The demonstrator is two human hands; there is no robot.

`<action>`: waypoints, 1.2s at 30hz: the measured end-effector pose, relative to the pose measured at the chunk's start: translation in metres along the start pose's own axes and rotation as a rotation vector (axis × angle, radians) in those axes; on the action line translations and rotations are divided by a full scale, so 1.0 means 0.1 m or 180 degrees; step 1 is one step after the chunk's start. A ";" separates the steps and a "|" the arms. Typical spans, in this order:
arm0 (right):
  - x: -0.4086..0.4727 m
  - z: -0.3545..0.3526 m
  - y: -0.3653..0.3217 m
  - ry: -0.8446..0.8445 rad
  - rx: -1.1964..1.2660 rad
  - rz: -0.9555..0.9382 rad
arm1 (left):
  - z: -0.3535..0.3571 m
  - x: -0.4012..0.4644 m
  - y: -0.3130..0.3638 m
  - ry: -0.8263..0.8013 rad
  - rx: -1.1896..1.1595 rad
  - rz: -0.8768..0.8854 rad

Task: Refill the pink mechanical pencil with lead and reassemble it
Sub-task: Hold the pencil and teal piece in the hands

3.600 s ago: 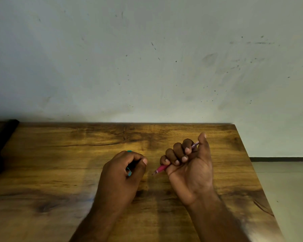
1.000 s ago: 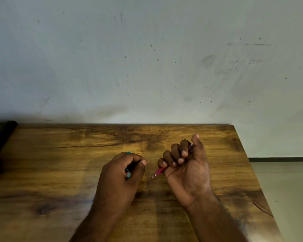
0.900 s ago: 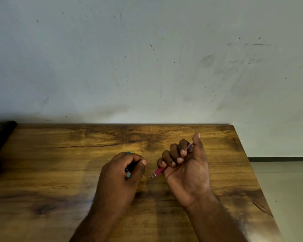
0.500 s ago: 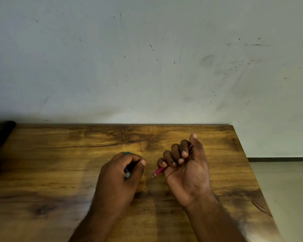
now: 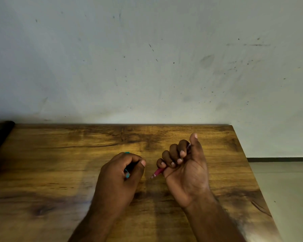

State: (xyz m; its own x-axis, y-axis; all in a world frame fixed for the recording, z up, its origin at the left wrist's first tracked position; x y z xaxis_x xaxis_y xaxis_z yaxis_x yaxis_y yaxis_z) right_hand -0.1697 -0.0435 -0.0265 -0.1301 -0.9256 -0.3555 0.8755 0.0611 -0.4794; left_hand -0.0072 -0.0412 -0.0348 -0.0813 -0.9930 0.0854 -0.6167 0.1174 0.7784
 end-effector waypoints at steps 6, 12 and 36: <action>0.00 0.01 0.00 -0.0026 0.0009 0.0046 | 0.00 0.00 0.00 0.0000 0.0004 -0.0043; -0.01 0.01 -0.01 -0.0015 0.0012 0.0053 | -0.01 0.00 0.02 0.0001 -0.0001 -0.0088; -0.01 0.03 0.00 -0.0054 0.0008 0.0102 | -0.01 0.00 0.03 -0.0034 0.0030 -0.0076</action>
State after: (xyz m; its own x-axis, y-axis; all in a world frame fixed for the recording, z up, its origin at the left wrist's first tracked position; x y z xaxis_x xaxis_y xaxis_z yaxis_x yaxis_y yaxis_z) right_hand -0.1684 -0.0442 -0.0232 -0.0941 -0.9293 -0.3571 0.8802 0.0899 -0.4660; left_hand -0.0081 -0.0407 -0.0314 -0.0747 -0.9954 0.0603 -0.6260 0.0939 0.7742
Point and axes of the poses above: each hand's wrist, its own x-axis towards the middle knuckle, its own z-axis out of the palm, y = z × x, the point moved 1 cm from there along x, towards the middle knuckle, and after that the axes turned 6 degrees about x, right-handed, at the moved point
